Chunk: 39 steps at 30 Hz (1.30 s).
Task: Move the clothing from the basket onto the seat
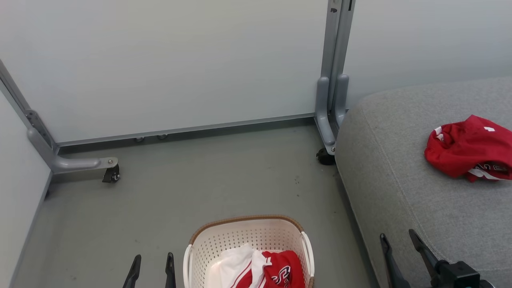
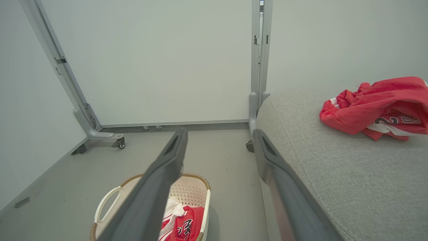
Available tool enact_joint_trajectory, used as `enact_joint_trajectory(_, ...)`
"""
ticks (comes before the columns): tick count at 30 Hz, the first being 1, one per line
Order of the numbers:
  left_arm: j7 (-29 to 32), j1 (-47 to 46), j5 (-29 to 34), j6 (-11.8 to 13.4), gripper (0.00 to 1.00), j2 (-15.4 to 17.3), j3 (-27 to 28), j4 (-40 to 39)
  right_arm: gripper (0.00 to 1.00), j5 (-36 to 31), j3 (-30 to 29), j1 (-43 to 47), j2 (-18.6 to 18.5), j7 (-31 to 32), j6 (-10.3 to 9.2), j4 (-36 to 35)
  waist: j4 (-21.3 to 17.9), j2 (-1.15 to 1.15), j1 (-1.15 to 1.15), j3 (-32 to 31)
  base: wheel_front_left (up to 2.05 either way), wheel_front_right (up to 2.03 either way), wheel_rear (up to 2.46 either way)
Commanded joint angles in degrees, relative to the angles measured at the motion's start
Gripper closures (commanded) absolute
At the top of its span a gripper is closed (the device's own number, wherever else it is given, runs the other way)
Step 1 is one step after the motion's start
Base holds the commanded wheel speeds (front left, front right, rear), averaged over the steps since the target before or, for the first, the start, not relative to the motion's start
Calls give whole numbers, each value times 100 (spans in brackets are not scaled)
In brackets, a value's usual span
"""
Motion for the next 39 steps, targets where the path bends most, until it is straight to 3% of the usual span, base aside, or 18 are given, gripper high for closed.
enact_joint_trajectory(1,3,30,-3,-7,0,11,7,3,0,12,-6,64,-5,-17,-8,-2,-6,0,0,10,0,0,0)
enact_joint_trajectory(13,3,-36,-11,31,0,11,-35,23,0,48,123,-55,-113,-17,-8,26,-112,0,0,239,0,0,0)
enact_joint_trajectory(23,4,-805,238,50,0,13,-441,285,0,161,298,-647,-400,-17,-8,-113,-428,0,0,1384,0,0,0)
enact_joint_trajectory(29,4,-1872,398,-18,0,15,-747,1006,0,298,276,-1291,-534,-17,-8,-252,-631,0,0,2433,0,0,0)
enact_joint_trajectory(39,4,-4345,1355,-571,0,59,-1911,3431,0,437,-250,-2249,-720,-17,-8,-610,-803,0,0,4057,0,0,0)
